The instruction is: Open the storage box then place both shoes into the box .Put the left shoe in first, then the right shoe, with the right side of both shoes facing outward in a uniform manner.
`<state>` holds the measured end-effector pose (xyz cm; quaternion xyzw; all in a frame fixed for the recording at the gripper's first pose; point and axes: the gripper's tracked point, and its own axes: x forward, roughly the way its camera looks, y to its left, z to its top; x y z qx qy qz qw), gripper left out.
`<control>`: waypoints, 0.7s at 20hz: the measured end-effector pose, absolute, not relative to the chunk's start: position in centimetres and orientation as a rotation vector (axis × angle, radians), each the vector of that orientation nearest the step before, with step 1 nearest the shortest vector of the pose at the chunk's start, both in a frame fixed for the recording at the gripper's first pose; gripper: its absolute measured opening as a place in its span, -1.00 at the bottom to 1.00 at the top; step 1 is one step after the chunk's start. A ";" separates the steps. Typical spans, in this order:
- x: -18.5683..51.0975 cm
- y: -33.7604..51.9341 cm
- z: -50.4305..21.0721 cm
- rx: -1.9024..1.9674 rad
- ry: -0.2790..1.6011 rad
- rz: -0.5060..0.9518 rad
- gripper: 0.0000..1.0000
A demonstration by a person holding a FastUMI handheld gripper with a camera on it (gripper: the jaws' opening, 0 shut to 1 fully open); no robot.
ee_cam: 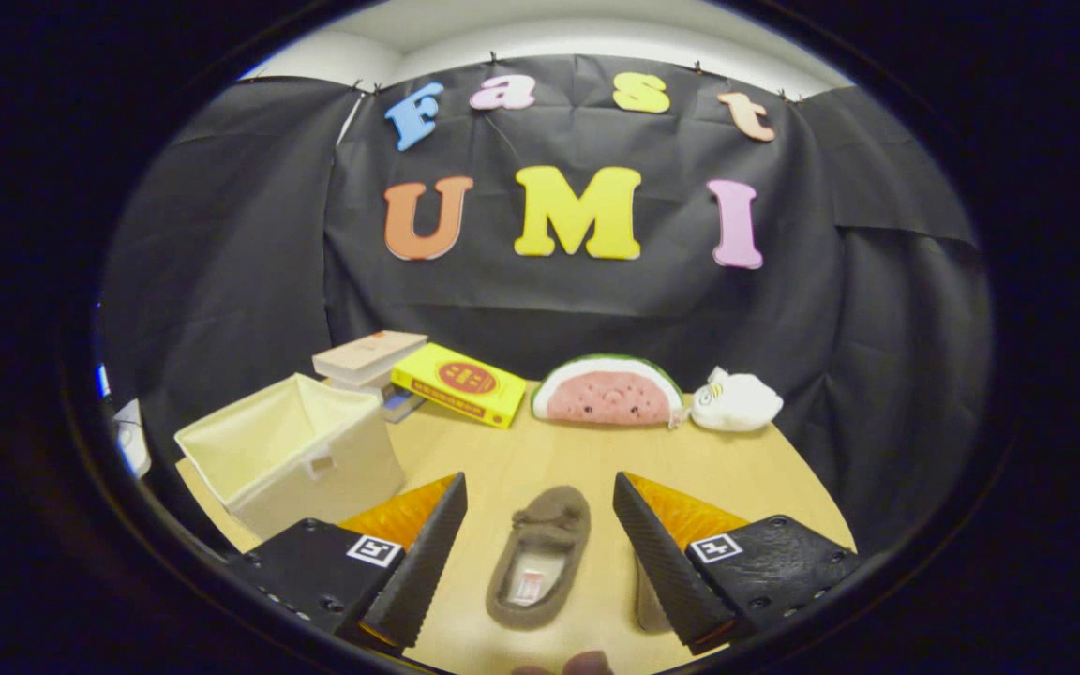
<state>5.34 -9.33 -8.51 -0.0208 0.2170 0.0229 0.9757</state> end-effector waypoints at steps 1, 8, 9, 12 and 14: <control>5.6 -9.9 -10.3 -0.049 0.483 0.034 0.91; 7.7 -12.1 -19.2 0.021 0.765 -0.008 0.93; 7.9 -12.4 -19.8 0.029 0.789 -0.012 0.92; 8.8 -12.7 -21.7 0.041 0.865 -0.012 0.78; 9.1 -13.2 -22.8 0.045 0.914 -0.027 0.51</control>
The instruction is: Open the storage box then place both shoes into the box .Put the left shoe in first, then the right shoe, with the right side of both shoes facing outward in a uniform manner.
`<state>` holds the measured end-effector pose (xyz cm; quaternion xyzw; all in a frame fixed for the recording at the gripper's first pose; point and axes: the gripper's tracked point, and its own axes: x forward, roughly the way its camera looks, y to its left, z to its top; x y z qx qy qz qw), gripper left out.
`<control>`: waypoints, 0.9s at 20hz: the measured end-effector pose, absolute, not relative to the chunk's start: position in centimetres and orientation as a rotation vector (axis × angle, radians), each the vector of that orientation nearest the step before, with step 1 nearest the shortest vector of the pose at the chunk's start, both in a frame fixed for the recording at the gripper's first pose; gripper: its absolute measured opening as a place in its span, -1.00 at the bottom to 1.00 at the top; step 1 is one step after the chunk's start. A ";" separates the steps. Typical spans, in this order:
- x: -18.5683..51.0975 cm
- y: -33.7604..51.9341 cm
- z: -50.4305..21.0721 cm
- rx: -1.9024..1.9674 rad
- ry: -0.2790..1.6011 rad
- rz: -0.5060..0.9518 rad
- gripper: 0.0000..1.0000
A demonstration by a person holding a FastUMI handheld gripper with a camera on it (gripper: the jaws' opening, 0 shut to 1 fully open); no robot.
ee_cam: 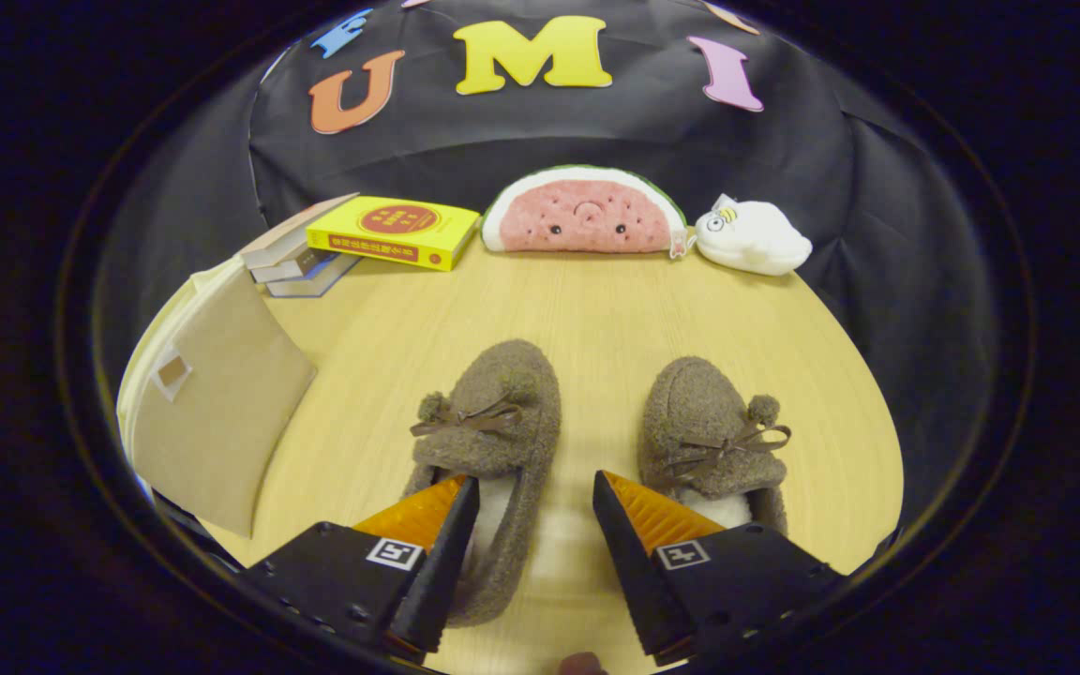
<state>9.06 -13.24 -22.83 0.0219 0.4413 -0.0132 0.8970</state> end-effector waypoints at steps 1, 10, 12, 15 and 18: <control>9.2 -13.3 -23.4 0.063 0.932 -0.030 0.40; 10.1 -12.5 -24.5 0.131 1.001 0.016 -0.97; 9.9 -12.4 -24.2 0.161 1.001 0.019 -0.99; 9.5 -12.0 -23.4 0.222 0.985 0.020 -0.99; 9.1 -11.1 -22.2 0.270 0.966 0.026 -0.99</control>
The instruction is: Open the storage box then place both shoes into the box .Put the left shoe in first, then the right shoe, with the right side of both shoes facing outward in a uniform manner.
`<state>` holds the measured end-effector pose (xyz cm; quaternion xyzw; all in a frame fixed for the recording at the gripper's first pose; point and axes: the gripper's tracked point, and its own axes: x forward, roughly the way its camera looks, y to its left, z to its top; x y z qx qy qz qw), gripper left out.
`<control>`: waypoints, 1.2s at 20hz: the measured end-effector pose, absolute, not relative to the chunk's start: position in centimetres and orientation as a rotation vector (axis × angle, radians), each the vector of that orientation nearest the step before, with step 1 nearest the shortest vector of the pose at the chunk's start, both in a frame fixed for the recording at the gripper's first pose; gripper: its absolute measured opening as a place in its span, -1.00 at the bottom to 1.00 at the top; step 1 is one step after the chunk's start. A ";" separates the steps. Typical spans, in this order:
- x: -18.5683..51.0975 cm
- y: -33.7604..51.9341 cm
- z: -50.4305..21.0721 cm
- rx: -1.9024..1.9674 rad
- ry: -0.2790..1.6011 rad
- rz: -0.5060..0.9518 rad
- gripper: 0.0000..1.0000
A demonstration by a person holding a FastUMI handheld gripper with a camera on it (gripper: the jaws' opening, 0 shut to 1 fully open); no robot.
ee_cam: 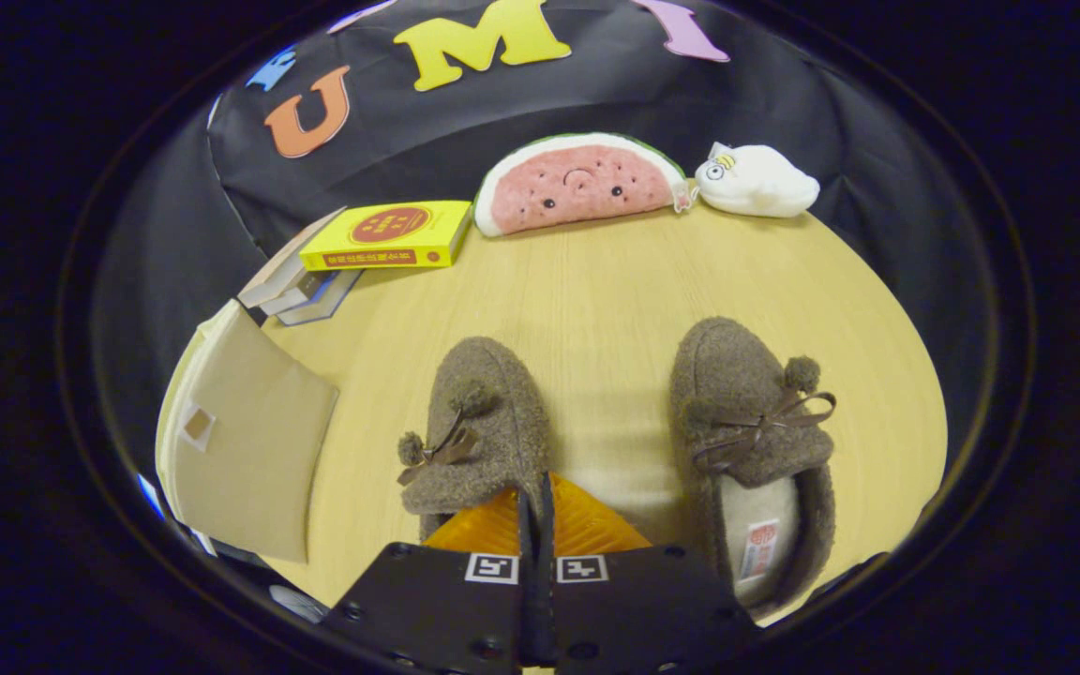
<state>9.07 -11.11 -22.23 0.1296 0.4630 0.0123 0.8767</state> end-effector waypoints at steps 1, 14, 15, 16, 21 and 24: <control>8.9 -10.5 -21.6 0.297 0.957 0.033 -0.99; 9.7 5.2 -1.8 0.490 0.698 0.138 -1.00; 9.7 7.0 -0.9 0.510 0.693 0.148 -1.00; 9.9 8.8 -0.1 0.514 0.688 0.158 -1.00; 10.1 17.1 0.8 0.505 0.659 0.173 -1.00; 10.7 20.7 -1.2 0.505 0.659 0.151 -0.99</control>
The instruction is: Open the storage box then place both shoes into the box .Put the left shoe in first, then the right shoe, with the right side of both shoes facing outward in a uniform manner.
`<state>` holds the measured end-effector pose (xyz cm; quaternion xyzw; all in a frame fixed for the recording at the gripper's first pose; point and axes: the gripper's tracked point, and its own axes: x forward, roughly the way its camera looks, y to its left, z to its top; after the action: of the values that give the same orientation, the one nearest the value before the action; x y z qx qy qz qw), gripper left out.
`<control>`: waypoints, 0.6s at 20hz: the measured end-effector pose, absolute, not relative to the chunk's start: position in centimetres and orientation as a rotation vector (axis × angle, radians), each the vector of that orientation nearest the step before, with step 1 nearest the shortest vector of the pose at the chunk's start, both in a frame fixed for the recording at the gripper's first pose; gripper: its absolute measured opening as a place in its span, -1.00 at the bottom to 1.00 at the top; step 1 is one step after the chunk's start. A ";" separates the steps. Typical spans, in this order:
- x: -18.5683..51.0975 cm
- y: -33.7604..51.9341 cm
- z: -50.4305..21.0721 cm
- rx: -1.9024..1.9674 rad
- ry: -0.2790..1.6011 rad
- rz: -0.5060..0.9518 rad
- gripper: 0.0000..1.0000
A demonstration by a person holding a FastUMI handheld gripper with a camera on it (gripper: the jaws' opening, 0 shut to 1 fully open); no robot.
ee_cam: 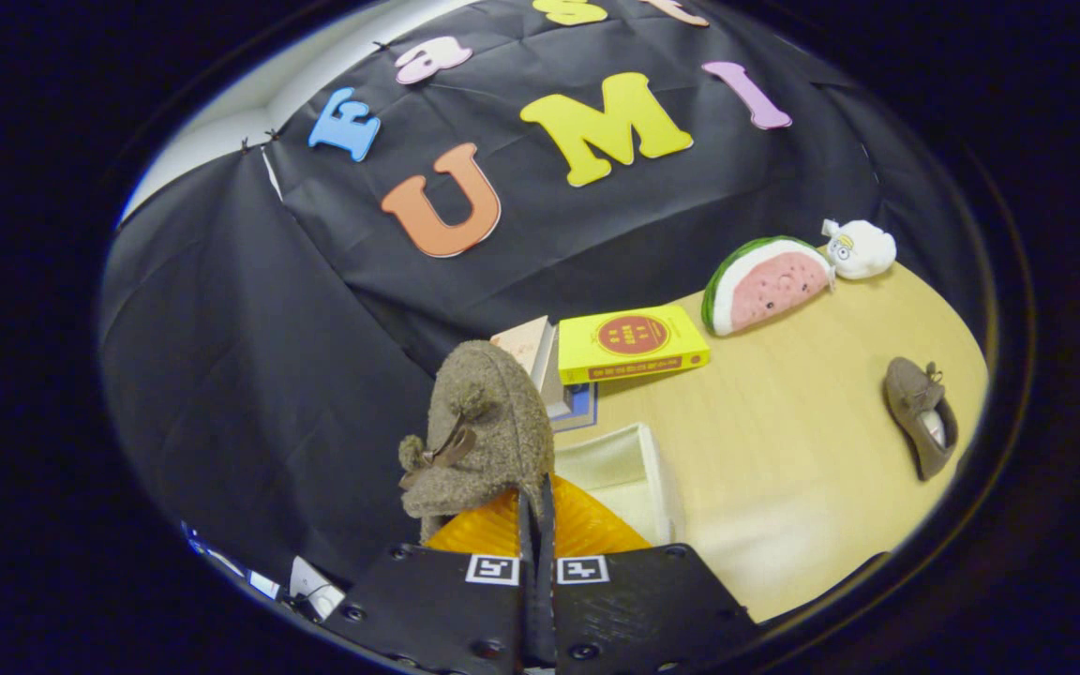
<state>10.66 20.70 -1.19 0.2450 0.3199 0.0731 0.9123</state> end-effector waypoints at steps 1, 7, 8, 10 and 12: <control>10.7 21.7 -2.1 0.506 0.661 0.142 -0.99; 10.7 24.1 -7.6 0.543 0.687 0.055 -1.00; 10.5 24.4 -8.7 0.552 0.706 0.049 -1.00; 10.1 24.7 -10.7 0.562 0.737 0.033 -0.99; 9.8 24.5 -12.4 0.537 0.763 0.010 -1.00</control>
<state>9.84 24.45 -12.44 0.2591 0.3677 0.0048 0.8931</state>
